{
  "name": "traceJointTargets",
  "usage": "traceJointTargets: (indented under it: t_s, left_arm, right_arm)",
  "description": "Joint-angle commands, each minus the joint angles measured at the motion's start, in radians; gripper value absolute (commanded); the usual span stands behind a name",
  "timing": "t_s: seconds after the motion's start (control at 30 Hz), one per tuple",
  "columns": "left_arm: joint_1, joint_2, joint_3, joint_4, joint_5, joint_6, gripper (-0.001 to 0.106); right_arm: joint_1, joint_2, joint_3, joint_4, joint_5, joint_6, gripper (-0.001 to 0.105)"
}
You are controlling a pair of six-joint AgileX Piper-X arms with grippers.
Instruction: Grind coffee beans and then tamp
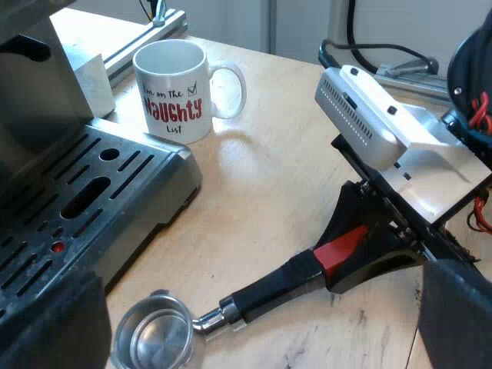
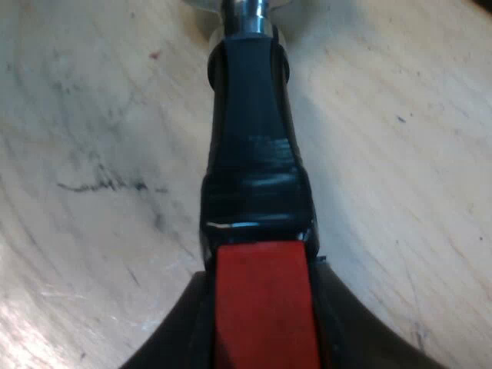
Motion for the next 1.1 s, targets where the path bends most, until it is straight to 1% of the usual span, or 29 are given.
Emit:
traceJointTargets:
  t_s: [0.03, 0.17, 0.37, 0.53, 0.57, 0.6, 0.67, 0.73, 0.9, 0.97, 1.0, 1.03, 1.07, 1.1]
  left_arm:
    - [-0.005, -0.002, -0.007, -0.004, 0.000, -0.008, 0.083]
    - [-0.005, -0.002, -0.007, -0.004, 0.000, -0.008, 0.083]
    - [-0.005, -0.002, -0.007, -0.004, 0.000, -0.008, 0.083]
    - [-0.005, -0.002, -0.007, -0.004, 0.000, -0.008, 0.083]
    - [-0.005, -0.002, -0.007, -0.004, 0.000, -0.008, 0.083]
    - [-0.005, -0.002, -0.007, -0.004, 0.000, -0.008, 0.083]
    - [-0.005, -0.002, -0.007, -0.004, 0.000, -0.008, 0.083]
    - [-0.005, -0.002, -0.007, -0.004, 0.000, -0.008, 0.083]
    - [-0.005, -0.002, 0.003, 0.002, 0.000, -0.012, 0.083]
    - [-0.005, 0.004, 0.019, 0.012, -0.019, -0.011, 0.083]
    - [-0.005, 0.006, 0.021, 0.015, -0.025, -0.011, 0.083]
    - [-0.005, 0.008, 0.023, 0.020, -0.032, -0.013, 0.083]
    - [-0.005, 0.028, 0.033, 0.046, -0.072, -0.012, 0.083]
    - [-0.005, 0.037, 0.035, 0.053, -0.088, -0.012, 0.083]
  right_arm:
    - [-0.002, -0.011, 0.001, -0.067, 0.021, -0.010, 0.000]
    - [-0.002, -0.012, 0.020, -0.067, 0.021, -0.001, 0.000]
    - [-0.002, -0.003, 0.020, -0.067, 0.021, 0.007, 0.000]
    - [-0.002, 0.072, 0.020, -0.093, 0.021, 0.022, 0.000]
    - [-0.002, 0.084, 0.020, -0.102, 0.032, 0.031, 0.000]
    - [-0.002, 0.097, 0.020, -0.116, 0.052, 0.060, 0.000]
    - [-0.002, 0.108, 0.020, -0.116, 0.077, 0.091, 0.000]
    - [-0.002, 0.115, 0.020, -0.116, 0.080, 0.106, 0.000]
    - [-0.002, 0.121, 0.020, -0.115, 0.065, 0.112, 0.000]
    - [-0.002, 0.121, 0.020, -0.115, 0.055, 0.112, 0.000]
    - [-0.002, 0.121, 0.018, -0.110, 0.024, 0.112, 0.000]
    - [-0.002, 0.121, 0.018, -0.109, 0.016, 0.115, 0.000]
    - [-0.002, 0.121, 0.018, -0.107, 0.009, 0.116, 0.000]
    - [-0.002, 0.121, 0.018, -0.105, 0.005, 0.120, 0.000]
